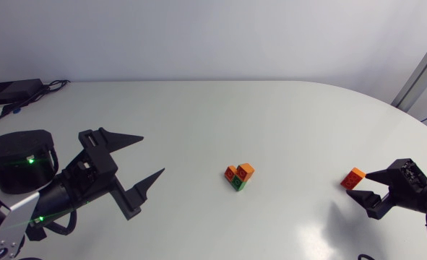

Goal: Disassemble duplo

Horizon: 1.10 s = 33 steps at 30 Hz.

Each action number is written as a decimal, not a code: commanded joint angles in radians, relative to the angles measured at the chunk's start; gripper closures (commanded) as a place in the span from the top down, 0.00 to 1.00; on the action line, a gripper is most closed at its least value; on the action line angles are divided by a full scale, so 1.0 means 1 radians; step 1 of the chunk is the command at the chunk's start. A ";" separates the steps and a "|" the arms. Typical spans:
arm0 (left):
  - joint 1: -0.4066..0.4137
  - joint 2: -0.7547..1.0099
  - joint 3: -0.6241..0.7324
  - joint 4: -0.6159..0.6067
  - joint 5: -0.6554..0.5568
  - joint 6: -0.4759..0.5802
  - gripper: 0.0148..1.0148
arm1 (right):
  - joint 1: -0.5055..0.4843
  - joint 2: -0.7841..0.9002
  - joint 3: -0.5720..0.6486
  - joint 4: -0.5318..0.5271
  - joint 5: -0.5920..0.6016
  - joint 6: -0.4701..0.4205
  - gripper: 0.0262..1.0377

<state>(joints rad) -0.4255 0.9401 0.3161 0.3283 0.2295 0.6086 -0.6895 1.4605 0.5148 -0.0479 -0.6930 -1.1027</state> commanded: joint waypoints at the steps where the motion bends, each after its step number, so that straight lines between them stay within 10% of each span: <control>1: -0.007 -0.006 -0.025 -0.002 0.007 -0.012 0.97 | -0.013 0.041 0.021 0.025 -0.010 -0.040 0.89; 16: -0.012 0.000 -0.026 -0.002 0.007 -0.010 0.97 | 0.035 0.202 -0.013 0.368 -0.007 0.087 0.81; 28: -0.007 0.012 -0.025 -0.002 0.007 -0.009 0.97 | 0.045 0.279 0.007 0.408 -0.014 0.078 0.21; 33: -0.004 0.034 -0.022 0.005 0.007 -0.004 0.97 | 0.053 0.251 0.005 0.407 -0.025 0.081 0.18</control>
<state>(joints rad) -0.4324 0.9562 0.3157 0.3283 0.2295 0.6090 -0.6449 1.7023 0.5293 0.3737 -0.7341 -1.0317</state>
